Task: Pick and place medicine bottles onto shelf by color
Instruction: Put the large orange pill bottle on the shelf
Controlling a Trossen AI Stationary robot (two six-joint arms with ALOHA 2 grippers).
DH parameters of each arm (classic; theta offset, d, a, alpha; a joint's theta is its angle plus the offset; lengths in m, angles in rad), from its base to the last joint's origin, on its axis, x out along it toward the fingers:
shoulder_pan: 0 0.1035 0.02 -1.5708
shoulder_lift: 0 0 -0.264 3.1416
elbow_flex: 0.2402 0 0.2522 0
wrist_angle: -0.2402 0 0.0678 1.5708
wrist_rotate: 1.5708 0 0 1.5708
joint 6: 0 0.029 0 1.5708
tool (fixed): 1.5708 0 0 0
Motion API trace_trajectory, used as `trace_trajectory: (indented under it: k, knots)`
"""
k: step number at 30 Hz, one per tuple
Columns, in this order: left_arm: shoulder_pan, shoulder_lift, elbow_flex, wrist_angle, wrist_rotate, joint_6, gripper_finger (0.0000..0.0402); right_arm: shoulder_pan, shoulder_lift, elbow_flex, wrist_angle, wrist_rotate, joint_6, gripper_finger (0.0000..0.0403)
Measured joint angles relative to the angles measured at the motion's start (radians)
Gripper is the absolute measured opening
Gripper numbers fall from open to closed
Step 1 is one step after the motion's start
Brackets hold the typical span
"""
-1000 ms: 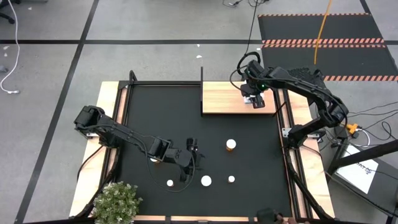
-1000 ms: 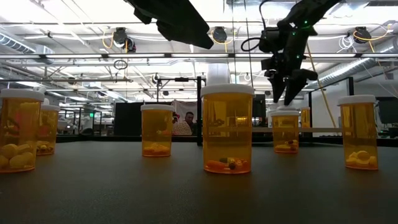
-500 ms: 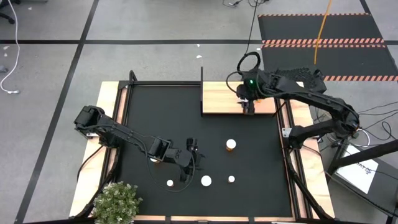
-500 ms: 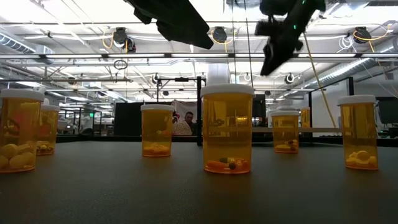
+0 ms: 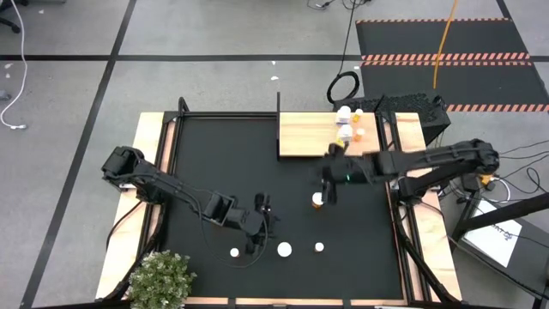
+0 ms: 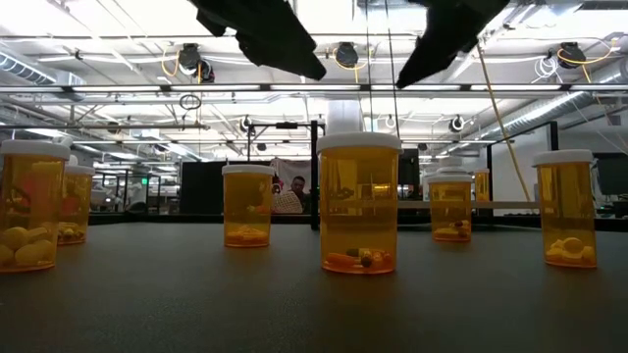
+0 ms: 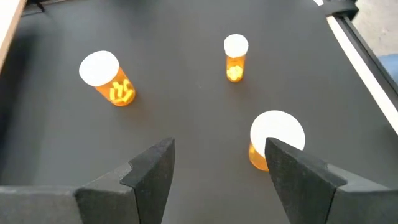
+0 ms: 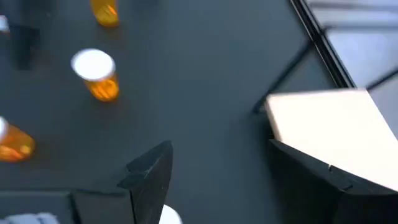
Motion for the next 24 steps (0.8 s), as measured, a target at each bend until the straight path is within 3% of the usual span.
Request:
trace_trajectory:
  k: [5,9,16,24]
  knots:
    - [-0.013,0.0,0.0,-0.012,-0.001,-0.011,0.025,0.17,0.0,-0.029,0.089,0.12,0.092,0.0253]
    - [-0.014,0.0,0.046,-0.114,-0.001,-0.051,0.025,0.265,0.0,-0.052,0.116,0.147,0.116,0.0253]
    - [-0.013,-0.001,0.118,-0.348,-0.049,-0.135,0.025,0.319,-0.062,-0.052,0.095,0.213,0.137,0.0253]
    - [-0.048,-0.001,0.097,-0.543,-0.074,-0.259,0.025,0.351,-0.097,-0.052,0.09,0.229,0.159,0.0253]
